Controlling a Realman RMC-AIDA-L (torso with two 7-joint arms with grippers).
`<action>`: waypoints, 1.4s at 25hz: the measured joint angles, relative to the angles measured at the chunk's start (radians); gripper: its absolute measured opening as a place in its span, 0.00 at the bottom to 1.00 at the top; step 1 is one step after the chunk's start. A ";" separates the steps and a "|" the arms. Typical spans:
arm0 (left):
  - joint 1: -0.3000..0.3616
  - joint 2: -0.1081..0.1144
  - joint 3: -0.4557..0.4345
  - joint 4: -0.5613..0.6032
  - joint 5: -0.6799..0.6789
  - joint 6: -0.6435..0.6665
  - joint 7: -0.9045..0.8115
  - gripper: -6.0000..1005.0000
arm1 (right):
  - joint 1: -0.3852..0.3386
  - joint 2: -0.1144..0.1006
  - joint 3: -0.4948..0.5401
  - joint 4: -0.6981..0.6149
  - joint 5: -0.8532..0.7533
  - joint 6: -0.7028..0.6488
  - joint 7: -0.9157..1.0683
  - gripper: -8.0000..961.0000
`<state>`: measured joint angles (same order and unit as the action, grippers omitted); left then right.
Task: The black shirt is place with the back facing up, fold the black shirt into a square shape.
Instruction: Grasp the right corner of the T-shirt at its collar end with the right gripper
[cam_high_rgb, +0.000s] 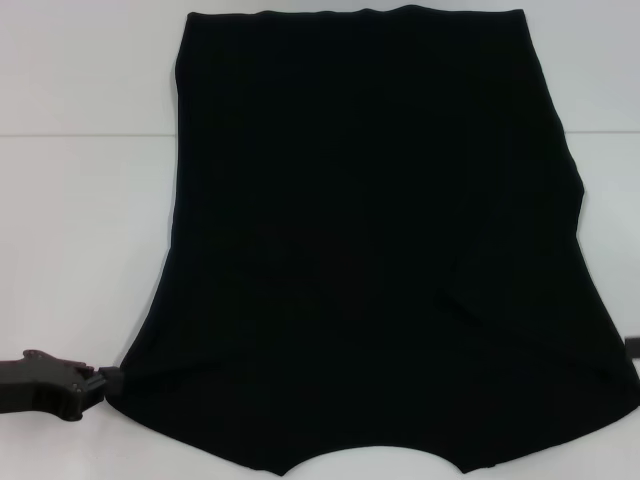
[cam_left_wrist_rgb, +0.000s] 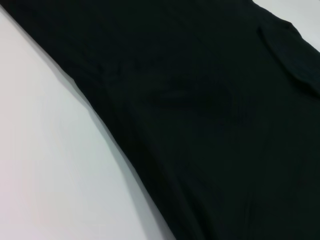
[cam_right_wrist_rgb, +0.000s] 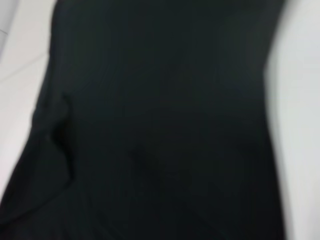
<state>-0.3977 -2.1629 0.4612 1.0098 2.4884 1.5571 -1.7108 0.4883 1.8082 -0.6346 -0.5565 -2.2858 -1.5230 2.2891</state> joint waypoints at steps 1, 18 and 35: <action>-0.001 0.000 0.000 0.000 0.000 0.000 0.001 0.02 | 0.001 0.000 0.001 0.000 -0.019 0.000 0.010 0.92; -0.006 0.001 0.002 -0.002 -0.009 -0.003 0.008 0.02 | 0.048 0.021 -0.002 0.008 -0.115 0.012 0.035 0.89; -0.011 0.003 0.002 -0.002 -0.010 -0.008 0.007 0.02 | 0.061 0.029 -0.007 0.009 -0.117 0.013 0.042 0.87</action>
<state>-0.4089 -2.1598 0.4632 1.0079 2.4779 1.5492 -1.7037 0.5492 1.8367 -0.6420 -0.5472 -2.4023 -1.5101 2.3313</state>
